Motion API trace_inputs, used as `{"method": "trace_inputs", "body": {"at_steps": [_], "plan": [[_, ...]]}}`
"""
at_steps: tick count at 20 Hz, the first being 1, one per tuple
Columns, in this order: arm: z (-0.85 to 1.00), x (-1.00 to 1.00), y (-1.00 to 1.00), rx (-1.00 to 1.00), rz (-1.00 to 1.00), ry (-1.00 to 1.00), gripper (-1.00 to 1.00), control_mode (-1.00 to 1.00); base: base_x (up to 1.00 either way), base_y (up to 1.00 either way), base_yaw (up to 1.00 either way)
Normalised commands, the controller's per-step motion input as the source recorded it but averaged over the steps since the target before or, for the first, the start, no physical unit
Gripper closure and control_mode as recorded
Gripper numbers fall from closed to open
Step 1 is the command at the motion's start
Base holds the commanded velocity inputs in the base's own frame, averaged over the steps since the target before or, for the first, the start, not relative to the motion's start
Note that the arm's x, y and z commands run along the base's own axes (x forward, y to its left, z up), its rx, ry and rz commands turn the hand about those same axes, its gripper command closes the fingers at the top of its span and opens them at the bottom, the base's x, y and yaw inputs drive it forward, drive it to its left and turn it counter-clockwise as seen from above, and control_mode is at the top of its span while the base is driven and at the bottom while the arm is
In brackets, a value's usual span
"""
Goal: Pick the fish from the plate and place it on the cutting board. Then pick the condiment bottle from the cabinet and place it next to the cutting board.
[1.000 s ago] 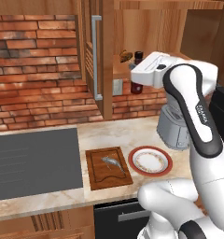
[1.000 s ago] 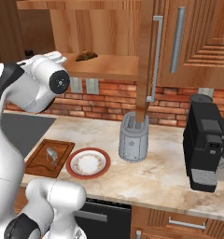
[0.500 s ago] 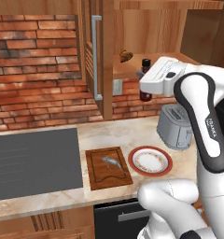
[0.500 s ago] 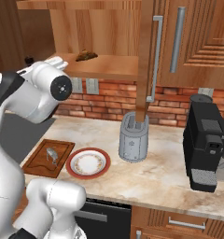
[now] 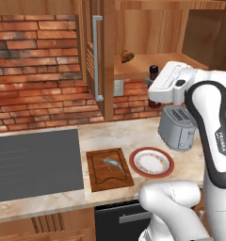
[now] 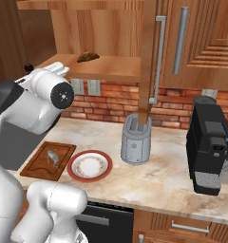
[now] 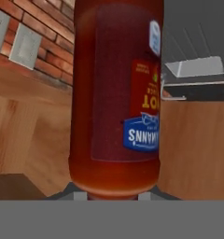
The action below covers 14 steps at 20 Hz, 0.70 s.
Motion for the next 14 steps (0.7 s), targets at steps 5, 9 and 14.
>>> {"method": "trace_inputs", "body": {"at_steps": [5,9,14], "plan": [[-0.09,-0.36,0.0,0.02,-0.02,0.0,1.0,-1.0,0.0,0.0,0.0],[-0.1,-0.35,0.0,0.04,-0.02,0.0,1.0,-1.0,0.0,0.0,0.0],[-0.15,-0.24,0.0,0.05,-0.02,0.01,1.0,-1.0,0.0,0.0,0.0]]}}
